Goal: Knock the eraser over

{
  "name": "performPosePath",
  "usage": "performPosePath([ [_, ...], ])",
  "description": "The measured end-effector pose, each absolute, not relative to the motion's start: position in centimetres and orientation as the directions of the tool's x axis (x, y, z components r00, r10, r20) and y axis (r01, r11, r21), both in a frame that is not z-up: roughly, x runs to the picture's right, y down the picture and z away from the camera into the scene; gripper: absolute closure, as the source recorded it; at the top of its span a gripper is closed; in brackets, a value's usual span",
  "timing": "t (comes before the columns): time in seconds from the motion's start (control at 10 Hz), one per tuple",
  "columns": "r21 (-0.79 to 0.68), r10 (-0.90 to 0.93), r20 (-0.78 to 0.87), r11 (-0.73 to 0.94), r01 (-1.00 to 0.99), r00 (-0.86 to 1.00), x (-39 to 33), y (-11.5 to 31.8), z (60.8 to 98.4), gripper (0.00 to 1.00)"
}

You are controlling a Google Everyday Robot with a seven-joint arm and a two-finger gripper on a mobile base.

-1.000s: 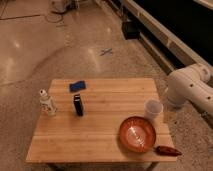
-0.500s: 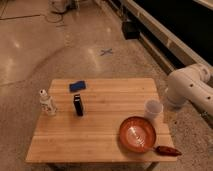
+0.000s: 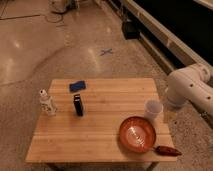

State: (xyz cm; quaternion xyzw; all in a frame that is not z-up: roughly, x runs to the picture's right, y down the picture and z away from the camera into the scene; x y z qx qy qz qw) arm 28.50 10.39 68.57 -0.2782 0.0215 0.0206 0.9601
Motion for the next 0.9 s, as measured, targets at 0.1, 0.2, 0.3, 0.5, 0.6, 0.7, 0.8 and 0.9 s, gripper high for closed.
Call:
performPosePath([
  [0.1, -0.537, 0.002, -0.043, 0.843, -0.024, 0.999, 27.6, 10.0, 69.3, 0.35],
  [0.2, -0.537, -0.022, -0.029, 0.844, 0.003, 0.999, 26.4, 9.6, 70.0, 0.35],
  [0.3, -0.541, -0.051, -0.017, 0.840, 0.034, 0.999, 25.2, 9.5, 70.5, 0.35],
  [0.5, -0.557, -0.115, 0.029, 0.823, 0.111, 0.993, 21.6, 10.1, 71.3, 0.35],
  [0.6, -0.566, -0.145, 0.057, 0.810, 0.152, 0.988, 19.6, 10.8, 71.4, 0.35],
  [0.7, -0.571, -0.180, 0.088, 0.797, 0.197, 0.980, 17.6, 11.5, 71.3, 0.35],
  [0.8, -0.574, -0.220, 0.125, 0.780, 0.252, 0.967, 15.0, 12.3, 71.3, 0.35],
  [0.9, -0.570, -0.251, 0.157, 0.767, 0.295, 0.955, 12.7, 12.6, 71.4, 0.35],
])
